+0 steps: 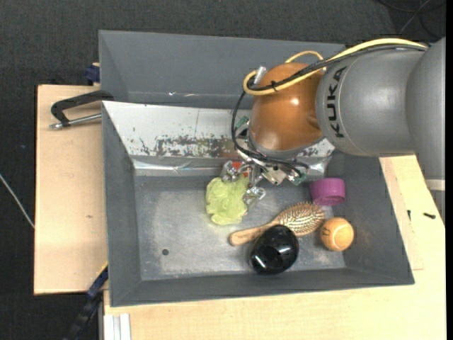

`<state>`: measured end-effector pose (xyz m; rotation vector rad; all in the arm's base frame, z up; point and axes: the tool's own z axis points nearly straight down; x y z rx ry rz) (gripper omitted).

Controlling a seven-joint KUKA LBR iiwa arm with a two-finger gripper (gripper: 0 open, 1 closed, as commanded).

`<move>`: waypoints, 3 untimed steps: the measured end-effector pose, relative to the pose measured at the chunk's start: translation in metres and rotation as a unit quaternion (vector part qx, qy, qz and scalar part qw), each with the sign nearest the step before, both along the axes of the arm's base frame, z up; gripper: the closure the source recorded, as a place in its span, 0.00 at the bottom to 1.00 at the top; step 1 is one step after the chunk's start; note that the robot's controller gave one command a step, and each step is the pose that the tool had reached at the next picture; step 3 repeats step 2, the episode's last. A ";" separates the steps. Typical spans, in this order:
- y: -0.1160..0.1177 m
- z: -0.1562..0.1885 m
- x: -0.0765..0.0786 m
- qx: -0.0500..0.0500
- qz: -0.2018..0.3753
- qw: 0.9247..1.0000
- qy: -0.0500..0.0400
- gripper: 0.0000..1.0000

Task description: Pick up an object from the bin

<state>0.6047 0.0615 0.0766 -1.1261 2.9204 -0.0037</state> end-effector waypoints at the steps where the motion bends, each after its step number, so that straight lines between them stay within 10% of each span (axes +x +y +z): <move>1: 0.001 0.023 0.002 0.001 -0.001 1.000 0.001 1.00; 3: 0.001 0.008 0.002 0.000 -0.001 1.000 0.004 1.00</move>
Offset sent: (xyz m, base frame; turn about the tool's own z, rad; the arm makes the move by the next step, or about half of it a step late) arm 0.0000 0.0000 0.0059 0.0000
